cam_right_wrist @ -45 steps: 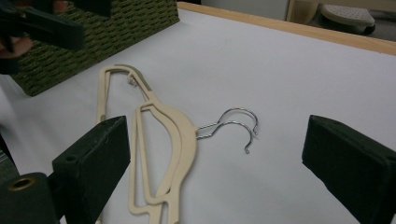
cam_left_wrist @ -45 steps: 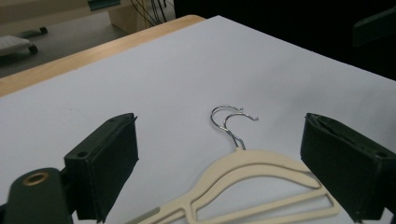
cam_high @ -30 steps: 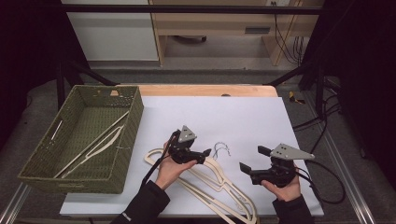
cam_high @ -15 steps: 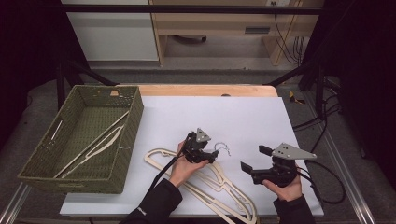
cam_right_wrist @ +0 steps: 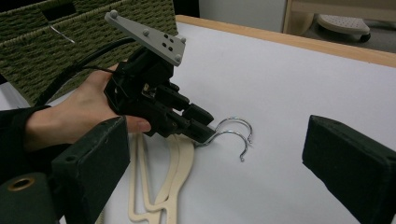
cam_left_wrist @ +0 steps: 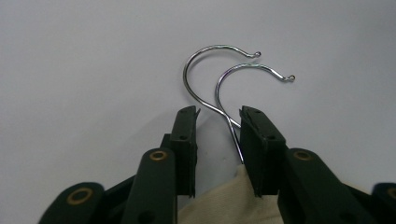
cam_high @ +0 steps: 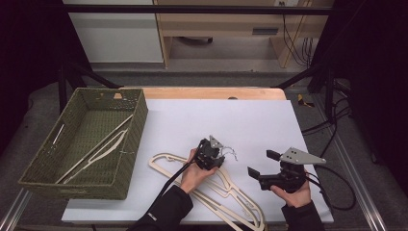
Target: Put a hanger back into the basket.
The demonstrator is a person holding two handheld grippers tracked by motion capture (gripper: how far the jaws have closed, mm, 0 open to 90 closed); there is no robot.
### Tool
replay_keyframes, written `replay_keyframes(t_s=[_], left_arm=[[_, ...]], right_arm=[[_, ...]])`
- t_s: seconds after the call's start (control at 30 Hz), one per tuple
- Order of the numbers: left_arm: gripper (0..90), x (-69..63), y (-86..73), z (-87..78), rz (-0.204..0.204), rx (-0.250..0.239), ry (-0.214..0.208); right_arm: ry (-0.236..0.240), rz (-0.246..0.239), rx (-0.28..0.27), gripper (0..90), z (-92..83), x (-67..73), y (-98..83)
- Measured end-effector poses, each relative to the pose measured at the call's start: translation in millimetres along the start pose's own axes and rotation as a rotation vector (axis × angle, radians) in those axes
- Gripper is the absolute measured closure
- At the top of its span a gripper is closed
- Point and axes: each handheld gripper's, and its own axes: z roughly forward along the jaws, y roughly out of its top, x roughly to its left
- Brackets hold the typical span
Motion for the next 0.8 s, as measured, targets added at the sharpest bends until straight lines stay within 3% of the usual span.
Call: replay_keyframes(t_s=[0.17,0.23,0.33,0.47,0.7,0.8], left_arm=[[77.9,-7.7,1.4,0.8,0.003,0.013,0.030],[80.0,-7.2,2.1,1.0,-0.037,0.018,0.022],[84.6,-6.3,2.3,0.9,-0.048,0.023,0.022],[86.3,-5.2,2.4,0.4,-0.096,0.025,0.021],[88.8,-5.1,0.8,-1.2,-0.129,0.010,0.021],[88.8,-6.1,-1.0,-6.5,-0.128,-0.014,0.021]], right_arm=[[0.002,0.005,0.002,8.0,0.3,0.6,-0.1],[0.001,0.005,0.005,8.0,1.4,0.8,-0.3],[0.007,0.007,0.009,8.0,3.2,1.5,-0.7],[0.011,0.004,0.019,8.1,6.3,2.4,-1.7],[0.034,0.002,0.045,8.8,15.0,5.5,-5.4],[0.059,0.009,0.080,9.5,27.8,10.4,-10.6]])
